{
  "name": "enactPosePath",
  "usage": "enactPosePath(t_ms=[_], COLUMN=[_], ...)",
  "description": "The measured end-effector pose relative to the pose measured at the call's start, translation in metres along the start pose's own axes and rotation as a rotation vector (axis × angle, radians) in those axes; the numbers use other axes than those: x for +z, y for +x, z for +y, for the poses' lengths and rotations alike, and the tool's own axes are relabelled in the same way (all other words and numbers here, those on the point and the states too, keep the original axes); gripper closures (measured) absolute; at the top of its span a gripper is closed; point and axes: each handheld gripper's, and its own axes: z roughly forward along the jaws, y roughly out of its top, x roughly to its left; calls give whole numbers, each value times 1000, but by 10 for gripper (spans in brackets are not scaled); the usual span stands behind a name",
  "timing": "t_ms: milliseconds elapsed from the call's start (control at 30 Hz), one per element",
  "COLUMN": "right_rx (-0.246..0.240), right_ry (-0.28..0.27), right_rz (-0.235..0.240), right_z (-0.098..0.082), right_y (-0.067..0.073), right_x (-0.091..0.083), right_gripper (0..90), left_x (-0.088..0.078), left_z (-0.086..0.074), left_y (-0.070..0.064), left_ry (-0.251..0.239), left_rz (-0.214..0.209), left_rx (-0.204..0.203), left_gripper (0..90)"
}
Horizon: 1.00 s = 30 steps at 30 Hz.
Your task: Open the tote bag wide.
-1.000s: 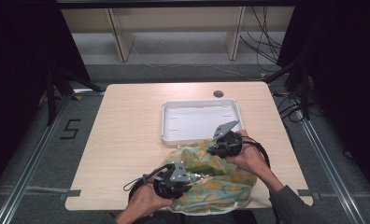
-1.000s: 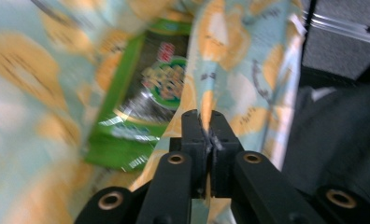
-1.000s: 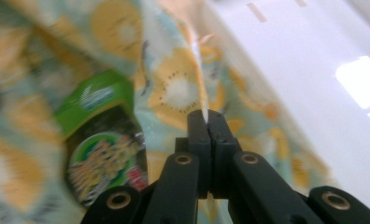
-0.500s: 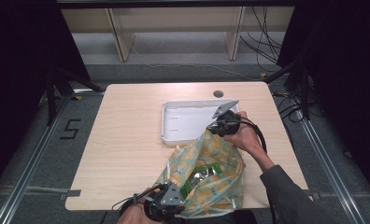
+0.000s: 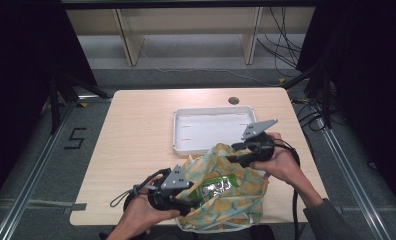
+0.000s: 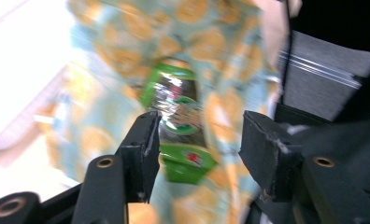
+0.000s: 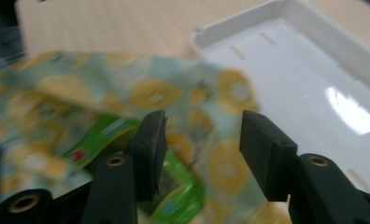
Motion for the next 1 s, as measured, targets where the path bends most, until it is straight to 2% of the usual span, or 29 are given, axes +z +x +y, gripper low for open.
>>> enactPosePath(t_ms=[33, 100, 133, 167, 200, 233, 267, 300, 367, 400, 433, 467, 500, 533, 567, 600, 633, 667, 700, 733, 767, 800, 833, 900, 1000], right_rx=[0, -20, -18, -21, -21, -23, -23, -28, -41, -41, -51, -66, -66, -58, -58, -41, -80, -80, -72, -77, -106, -106, -124, -130, -137], right_ry=[0, 7, 38, 41, 41, 69, 69, 91, 115, 115, 145, 149, 149, 185, 185, 201, 221, 228, 250, 264, 267, 267, 299, 314, 327], right_rz=[0, 46, 53, 66, 66, 88, 88, 111, 131, 131, 141, 142, 142, 150, 150, 153, 147, 161, 167, 178, 188, 188, 199, 207, 215], right_z=[0, -14, -19, -24, -24, -32, -32, -41, -49, -49, -57, -60, -60, -68, -68, -71, -78, -81, -84, -87, -90, -90, -96, -99, -102], right_y=[0, 12, 16, 20, 20, 27, 27, 34, 39, 39, 44, 44, 44, 46, 46, 47, 45, 45, 46, 46, 45, 45, 45, 47, 51], right_x=[0, -3, -5, -3, -3, -3, -3, 1, 4, 4, 6, 7, 7, 8, 8, 8, 9, 10, 10, 10, 11, 11, 11, 10, 7], right_gripper=[505, 462, 453, 443, 443, 411, 411, 394, 387, 387, 380, 381, 381, 396, 396, 409, 469, 507, 549, 616, 682, 682, 801, 862, 887], left_x=[2, 10, 14, 14, 17, 20, 23, 30, 37, 37, 41, 45, 45, 49, 50, 52, 55, 57, 58, 59, 59, 59, 62, 63, 64], left_z=[3, 7, 7, 7, 7, 7, 6, 6, 6, 6, 6, 6, 6, 6, 6, 5, 5, 5, 6, 7, 7, 7, 8, 9, 9], left_y=[4, 19, 24, 24, 28, 33, 38, 45, 51, 51, 55, 58, 58, 61, 63, 66, 69, 71, 72, 74, 76, 76, 79, 84, 89], left_ry=[2, 30, 36, 36, 36, 44, 56, 94, 106, 106, 114, 130, 130, 133, 139, 122, 118, 110, 113, 120, 120, 120, 118, 118, 127], left_rz=[14, 52, 67, 67, 85, 91, 93, 94, 93, 93, 83, 83, 83, 80, 73, 64, 65, 69, 76, 81, 89, 89, 95, 101, 109], left_rx=[-14, -44, -63, -63, -80, -86, -98, -127, -146, -146, -145, -149, -149, -152, -140, -142, -141, -128, -133, -109, -100, -100, -107, -101, -101], left_gripper=[453, 422, 408, 398, 398, 372, 372, 340, 325, 326, 336, 355, 387, 440, 440, 485, 599, 638, 681, 714, 744, 777, 798, 823, 847])
